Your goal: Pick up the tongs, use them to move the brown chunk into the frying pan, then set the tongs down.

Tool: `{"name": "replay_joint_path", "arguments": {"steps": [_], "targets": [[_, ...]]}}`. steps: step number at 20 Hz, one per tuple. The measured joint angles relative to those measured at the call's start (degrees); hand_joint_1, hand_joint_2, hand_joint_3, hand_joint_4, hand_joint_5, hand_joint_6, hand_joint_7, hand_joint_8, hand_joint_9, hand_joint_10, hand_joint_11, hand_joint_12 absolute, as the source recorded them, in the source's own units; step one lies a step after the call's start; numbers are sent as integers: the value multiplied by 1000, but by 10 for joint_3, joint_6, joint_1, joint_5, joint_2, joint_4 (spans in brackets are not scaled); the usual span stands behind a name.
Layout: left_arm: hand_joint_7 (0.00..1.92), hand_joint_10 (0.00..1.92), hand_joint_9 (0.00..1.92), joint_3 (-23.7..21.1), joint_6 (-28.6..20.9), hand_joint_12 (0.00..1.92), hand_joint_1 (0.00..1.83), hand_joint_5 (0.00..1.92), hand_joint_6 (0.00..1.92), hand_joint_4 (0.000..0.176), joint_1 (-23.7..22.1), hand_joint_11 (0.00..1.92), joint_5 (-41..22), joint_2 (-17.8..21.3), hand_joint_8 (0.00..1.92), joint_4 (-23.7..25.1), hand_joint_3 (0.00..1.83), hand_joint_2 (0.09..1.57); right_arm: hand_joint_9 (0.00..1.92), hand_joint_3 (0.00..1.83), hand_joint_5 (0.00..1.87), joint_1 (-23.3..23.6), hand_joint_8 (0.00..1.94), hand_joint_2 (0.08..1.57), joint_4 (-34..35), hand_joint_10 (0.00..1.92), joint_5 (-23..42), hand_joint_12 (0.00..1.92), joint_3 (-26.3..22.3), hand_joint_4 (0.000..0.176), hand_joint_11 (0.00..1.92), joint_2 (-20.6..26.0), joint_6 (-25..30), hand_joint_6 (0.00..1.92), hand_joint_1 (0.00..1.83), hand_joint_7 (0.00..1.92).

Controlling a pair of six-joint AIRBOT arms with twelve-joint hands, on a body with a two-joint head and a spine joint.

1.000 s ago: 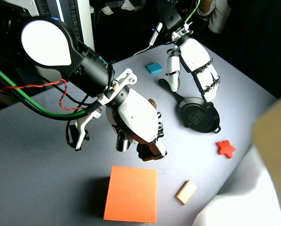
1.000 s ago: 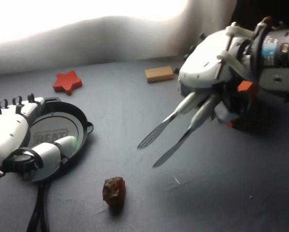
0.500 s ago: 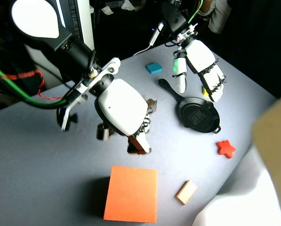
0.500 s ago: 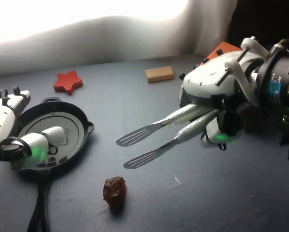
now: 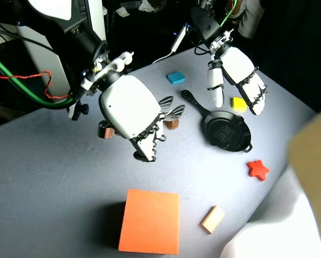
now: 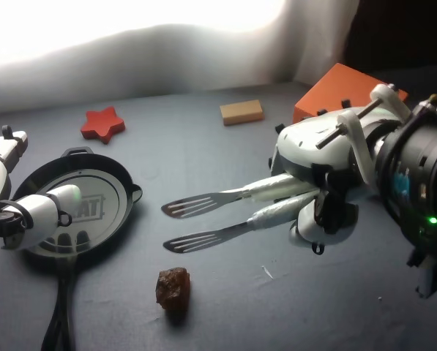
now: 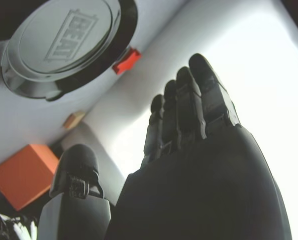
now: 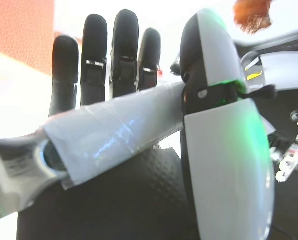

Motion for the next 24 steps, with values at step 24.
{"name": "replay_joint_path", "arguments": {"steps": [24], "targets": [[167, 3, 176, 3, -5, 648, 77, 118, 2, 11, 8, 0, 5, 0, 1, -5, 1, 1259, 669, 0, 844, -60, 6, 1127, -30, 571, -32, 1494, 11, 0, 279, -65, 58, 218, 1122, 952]]}}
